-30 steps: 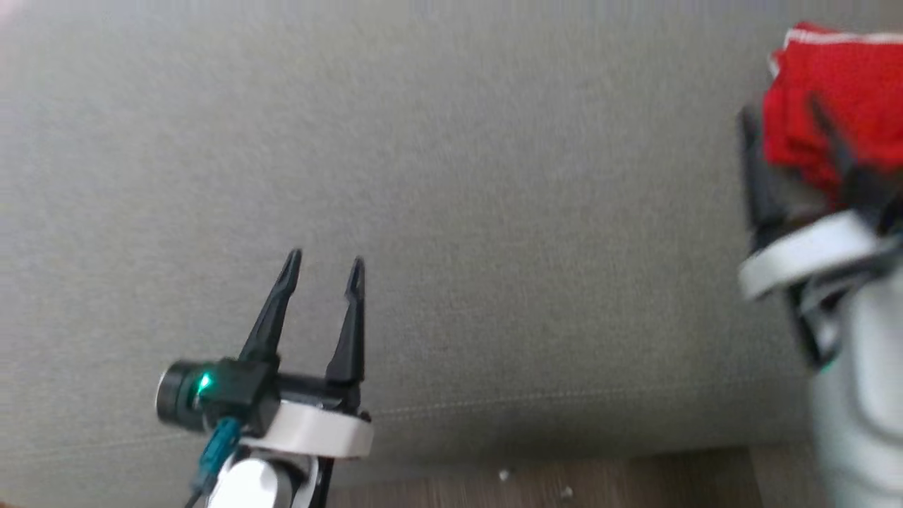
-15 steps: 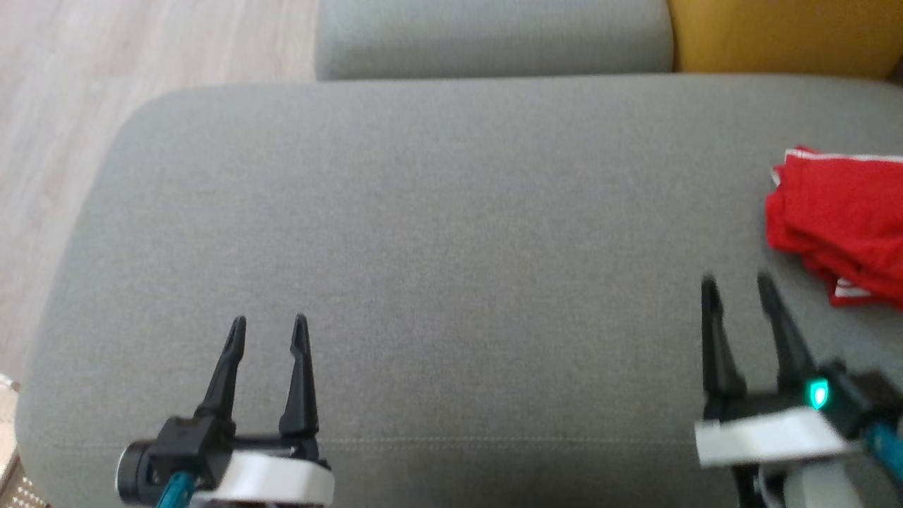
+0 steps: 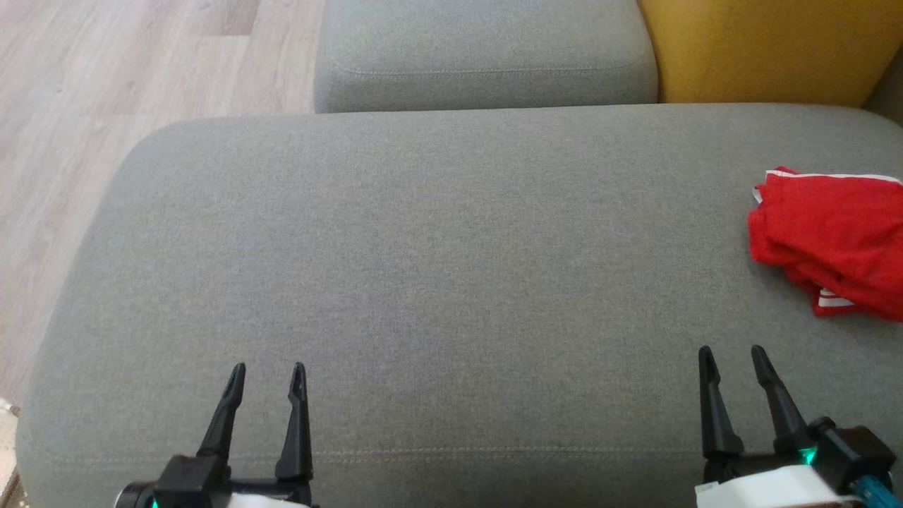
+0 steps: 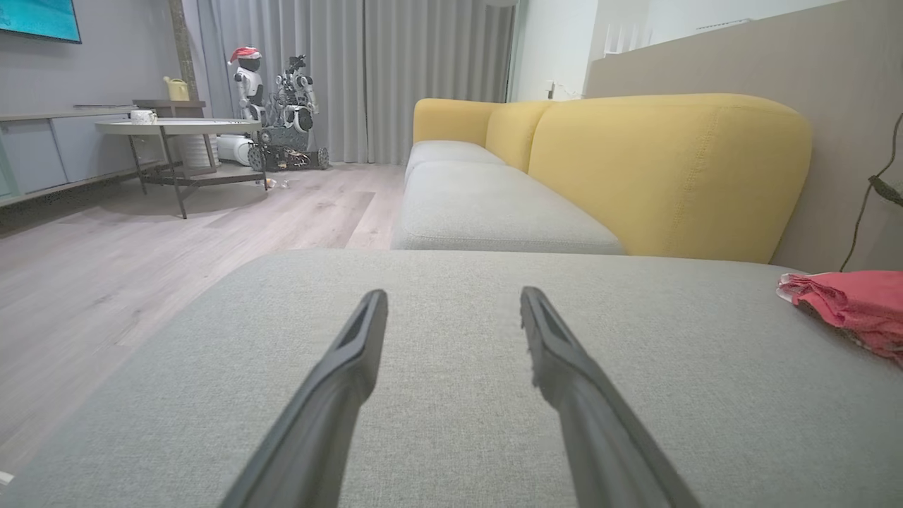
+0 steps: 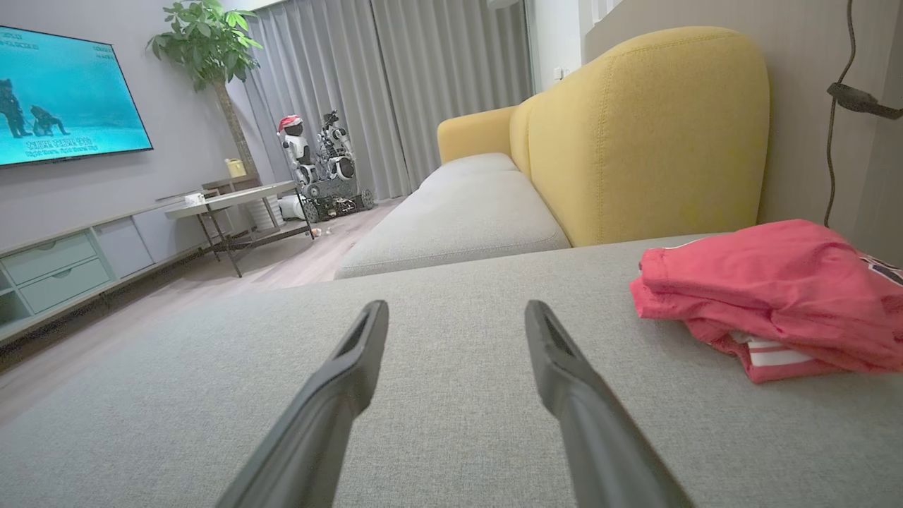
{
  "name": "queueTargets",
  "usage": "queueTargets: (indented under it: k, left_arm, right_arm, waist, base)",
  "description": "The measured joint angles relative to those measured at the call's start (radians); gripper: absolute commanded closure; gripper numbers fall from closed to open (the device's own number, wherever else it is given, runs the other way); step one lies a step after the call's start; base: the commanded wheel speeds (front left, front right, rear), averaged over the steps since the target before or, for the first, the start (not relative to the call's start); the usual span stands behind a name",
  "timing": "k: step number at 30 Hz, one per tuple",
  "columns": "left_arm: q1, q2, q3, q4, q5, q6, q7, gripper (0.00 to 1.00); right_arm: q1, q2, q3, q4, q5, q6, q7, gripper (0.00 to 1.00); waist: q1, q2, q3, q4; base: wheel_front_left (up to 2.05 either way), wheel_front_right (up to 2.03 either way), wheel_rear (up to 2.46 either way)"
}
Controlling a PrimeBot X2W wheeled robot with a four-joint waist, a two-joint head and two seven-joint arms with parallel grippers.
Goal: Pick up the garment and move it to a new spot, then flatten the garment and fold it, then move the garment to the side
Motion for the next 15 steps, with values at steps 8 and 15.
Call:
queueTargets:
  k: [8,15]
  left_arm:
    - [0.0,0.0,0.0,0.005,0.001,-0.008,0.0,0.0]
    - [0.02,0.0,-0.008,0.084,0.009,-0.008,0.001,1.0]
  right_arm:
    - [0.0,0.0,-0.001,-0.003,0.0,0.0,0.0,0.0]
    - [0.012,0.0,-0.002,0.062,0.0,0.0,0.003,1.0]
  waist:
    - [0.0,0.0,0.012,0.003]
    - [0.0,0.0,0.015,0.004]
  base:
    - [0.0,0.0,0.0]
    - [0.0,0.0,0.0]
